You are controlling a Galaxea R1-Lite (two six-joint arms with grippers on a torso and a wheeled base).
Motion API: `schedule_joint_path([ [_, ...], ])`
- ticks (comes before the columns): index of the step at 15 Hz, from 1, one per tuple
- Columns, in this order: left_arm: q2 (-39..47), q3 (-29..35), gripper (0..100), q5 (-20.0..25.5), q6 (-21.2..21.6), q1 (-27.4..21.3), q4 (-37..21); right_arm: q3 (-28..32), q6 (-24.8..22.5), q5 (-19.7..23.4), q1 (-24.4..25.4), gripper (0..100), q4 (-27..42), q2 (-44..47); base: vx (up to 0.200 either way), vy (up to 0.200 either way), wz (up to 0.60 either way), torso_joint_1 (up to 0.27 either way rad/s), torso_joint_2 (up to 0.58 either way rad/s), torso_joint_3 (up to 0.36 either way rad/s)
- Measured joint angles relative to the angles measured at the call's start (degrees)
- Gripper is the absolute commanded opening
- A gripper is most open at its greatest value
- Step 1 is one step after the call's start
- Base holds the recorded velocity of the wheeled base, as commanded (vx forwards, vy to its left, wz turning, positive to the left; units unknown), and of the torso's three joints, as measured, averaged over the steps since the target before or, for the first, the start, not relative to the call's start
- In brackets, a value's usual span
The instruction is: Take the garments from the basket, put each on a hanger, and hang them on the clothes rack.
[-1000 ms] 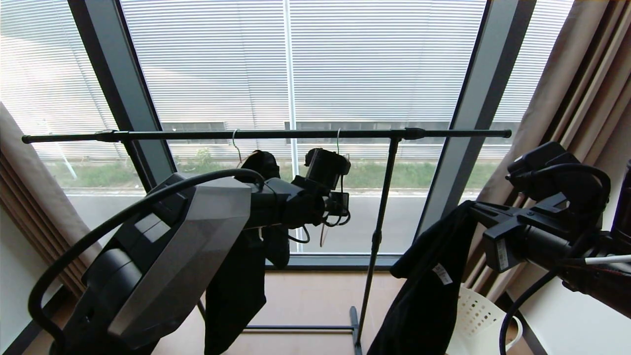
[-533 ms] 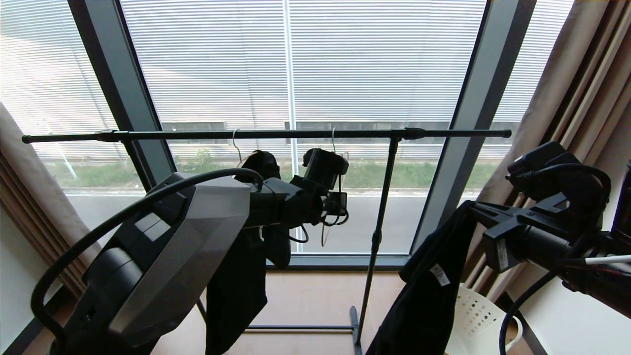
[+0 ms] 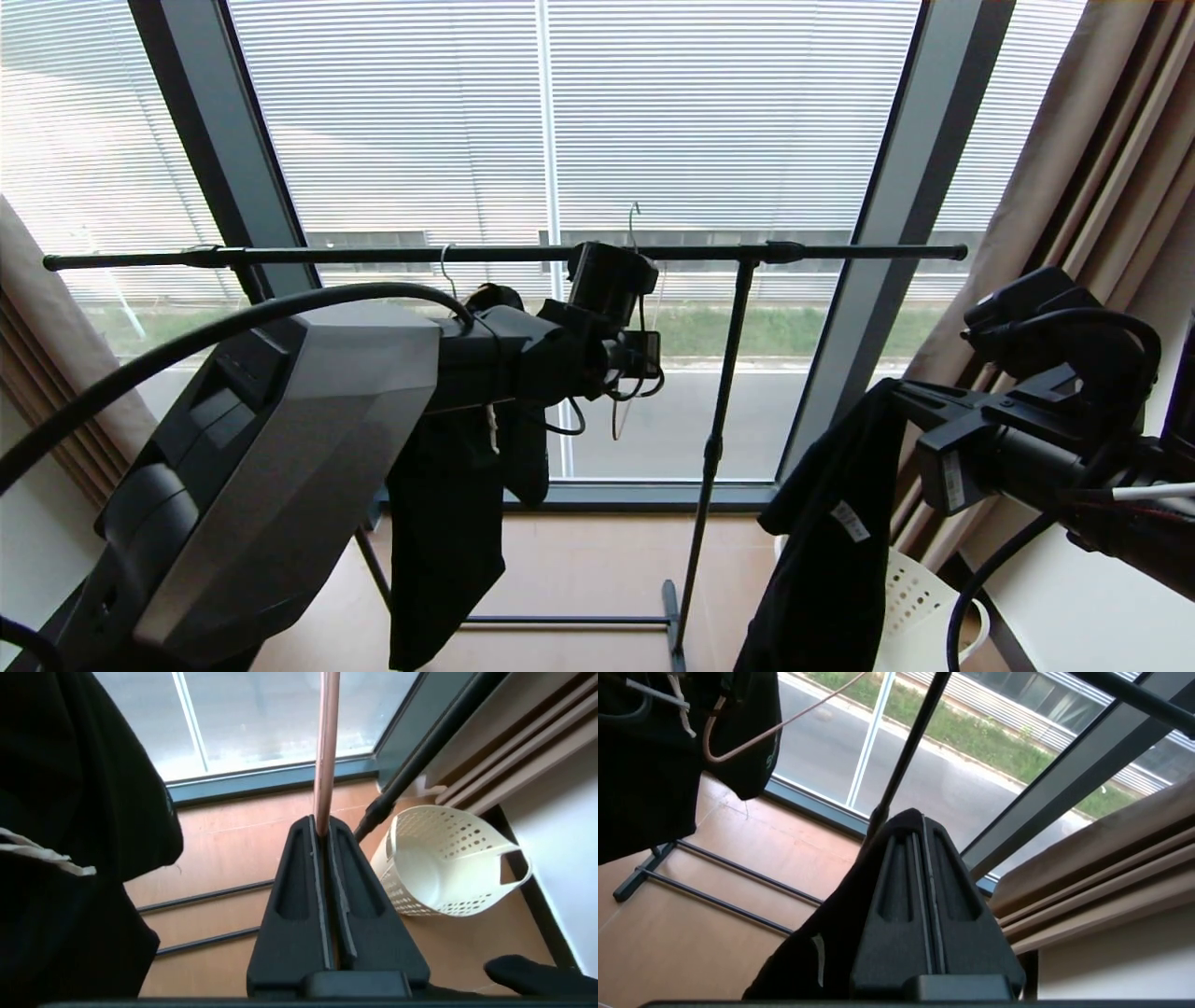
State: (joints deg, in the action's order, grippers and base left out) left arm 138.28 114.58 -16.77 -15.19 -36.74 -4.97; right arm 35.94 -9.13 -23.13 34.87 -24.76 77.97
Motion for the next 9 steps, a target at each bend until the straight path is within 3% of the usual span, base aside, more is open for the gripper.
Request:
schedule_joint_path([
  [4,-2.44,-0.69,0,0.06,0.00,-0.20,0.20,0.11,0.02,0.02,0.00,0,0.05,-0.02,0.000,0.000,0.00,0.000,0.00,0.000],
  [9,-7.55,-11.93,0,0.83,0.37,-0.60,5.40,0.11,0.02,0.02,0.02,0,0.00,0.00,0.000,0.000,0.00,0.000,0.00,0.000],
])
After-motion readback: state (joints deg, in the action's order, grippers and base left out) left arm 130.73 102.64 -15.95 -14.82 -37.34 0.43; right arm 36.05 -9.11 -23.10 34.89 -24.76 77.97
